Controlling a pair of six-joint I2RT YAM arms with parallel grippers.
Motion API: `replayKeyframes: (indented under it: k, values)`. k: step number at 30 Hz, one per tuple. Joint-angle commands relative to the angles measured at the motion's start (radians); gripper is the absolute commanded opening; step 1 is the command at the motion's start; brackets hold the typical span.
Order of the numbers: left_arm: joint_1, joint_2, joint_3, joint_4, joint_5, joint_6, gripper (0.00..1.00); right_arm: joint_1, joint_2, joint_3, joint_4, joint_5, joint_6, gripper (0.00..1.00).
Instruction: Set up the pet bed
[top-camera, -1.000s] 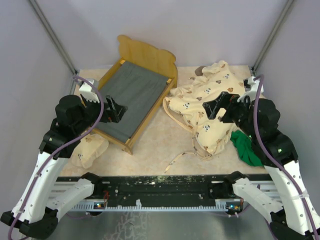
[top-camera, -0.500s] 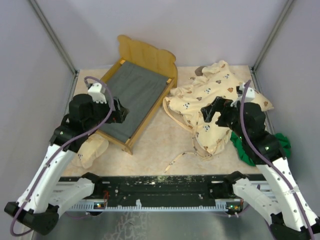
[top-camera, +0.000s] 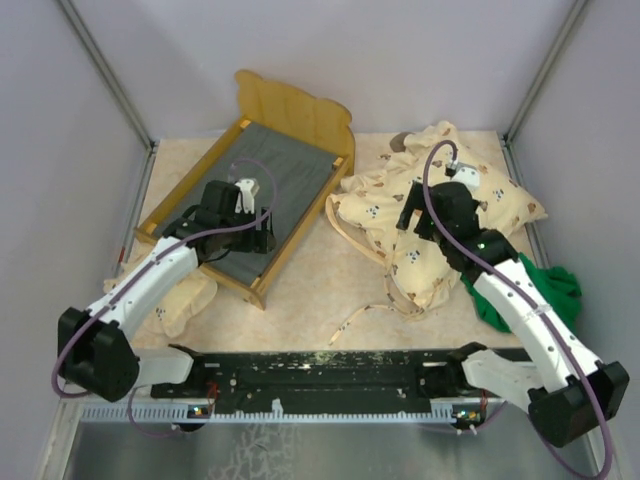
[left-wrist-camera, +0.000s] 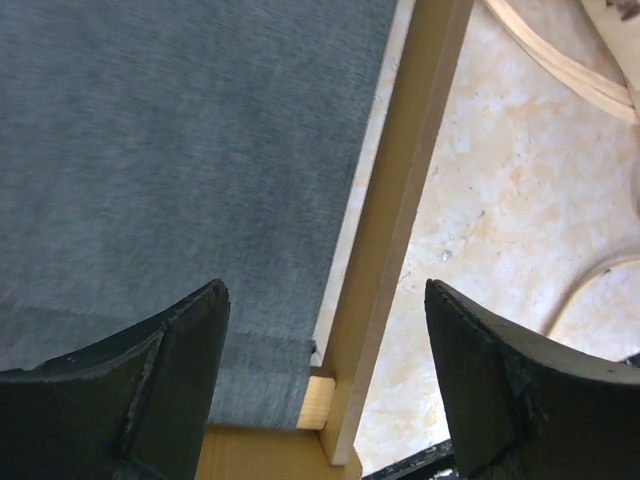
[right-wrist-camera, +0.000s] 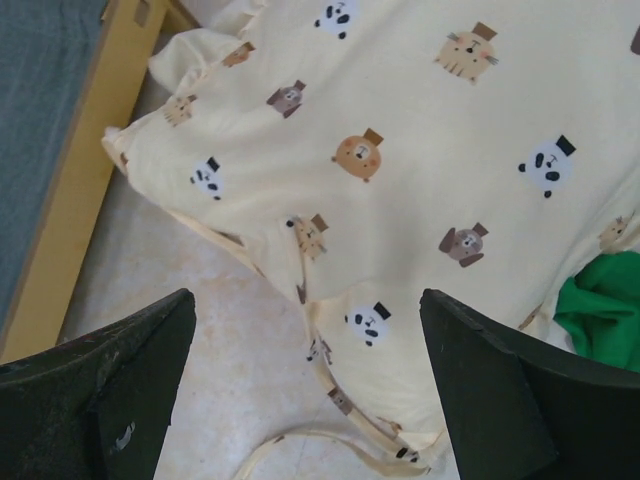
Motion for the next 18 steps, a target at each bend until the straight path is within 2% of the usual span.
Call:
replayKeyframes:
  k: [1,8,12,16,18]
  values:
    - [-0.005,0.064,-0.009,0.083,0.166,-0.015,0.82,-0.004,0.05,0.002,0.071,0.174,0.059,0.93]
    - [-0.01,0.14,-0.035,0.145,0.237,-0.06,0.78,-0.143,0.162,-0.043,0.172,0.095,0.148,0.92]
    - [-0.013,0.158,-0.057,0.179,0.279,-0.087,0.74,-0.161,0.221,-0.06,0.246,0.125,0.131,0.92]
    - [-0.019,0.159,-0.097,0.247,0.36,-0.129,0.7,-0.176,0.306,-0.053,0.25,0.176,0.139,0.91]
    - [-0.023,0.156,-0.118,0.286,0.393,-0.15,0.68,-0.189,0.339,-0.068,0.288,0.157,0.149,0.91]
